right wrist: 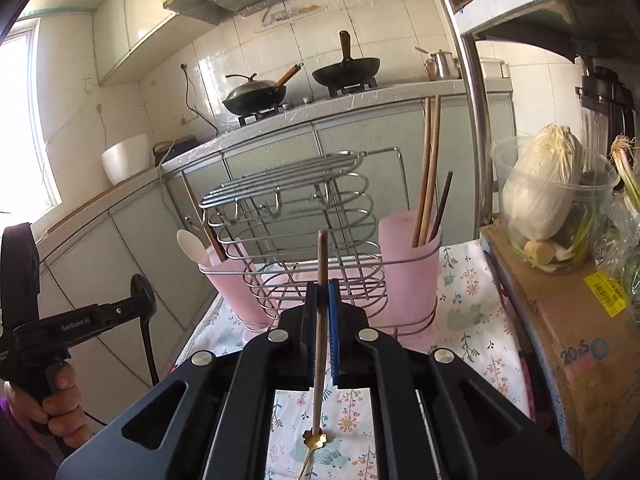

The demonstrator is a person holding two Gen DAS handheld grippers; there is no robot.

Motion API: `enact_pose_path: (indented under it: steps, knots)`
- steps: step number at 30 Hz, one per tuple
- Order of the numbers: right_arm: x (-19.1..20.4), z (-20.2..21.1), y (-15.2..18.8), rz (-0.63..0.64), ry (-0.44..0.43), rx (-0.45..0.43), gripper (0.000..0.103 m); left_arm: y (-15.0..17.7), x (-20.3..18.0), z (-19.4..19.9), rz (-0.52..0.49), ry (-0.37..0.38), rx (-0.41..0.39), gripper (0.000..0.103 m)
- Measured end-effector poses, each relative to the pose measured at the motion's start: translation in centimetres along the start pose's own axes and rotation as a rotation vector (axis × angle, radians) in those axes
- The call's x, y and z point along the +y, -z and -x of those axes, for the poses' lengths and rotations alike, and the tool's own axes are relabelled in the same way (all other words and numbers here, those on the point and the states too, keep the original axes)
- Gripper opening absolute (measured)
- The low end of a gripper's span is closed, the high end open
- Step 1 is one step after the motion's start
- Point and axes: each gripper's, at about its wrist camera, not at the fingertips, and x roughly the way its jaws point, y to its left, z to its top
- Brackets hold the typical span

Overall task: Organize utensils
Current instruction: 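Lift the black spoon and chopstick with both tools and carry toward the pink cup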

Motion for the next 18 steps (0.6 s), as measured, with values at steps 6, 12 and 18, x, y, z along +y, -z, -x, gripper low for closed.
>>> enact_pose_path:
  steps: [6,12,18]
  knots:
    - [-0.2,1.2,0.0,0.003,-0.013,-0.028,0.006,-0.5,-1.0,1.6,-0.028,-0.015,-0.046,0.003]
    - [-0.5,2.7,-0.3,-0.004,-0.016,-0.055,0.006,-0.6,-1.9,2.5,-0.045,-0.018,-0.066,0.003]
    - [-0.8,4.1,-0.8,-0.013,-0.02,-0.083,0.006,-0.8,-2.6,3.6,-0.056,-0.018,-0.085,0.003]
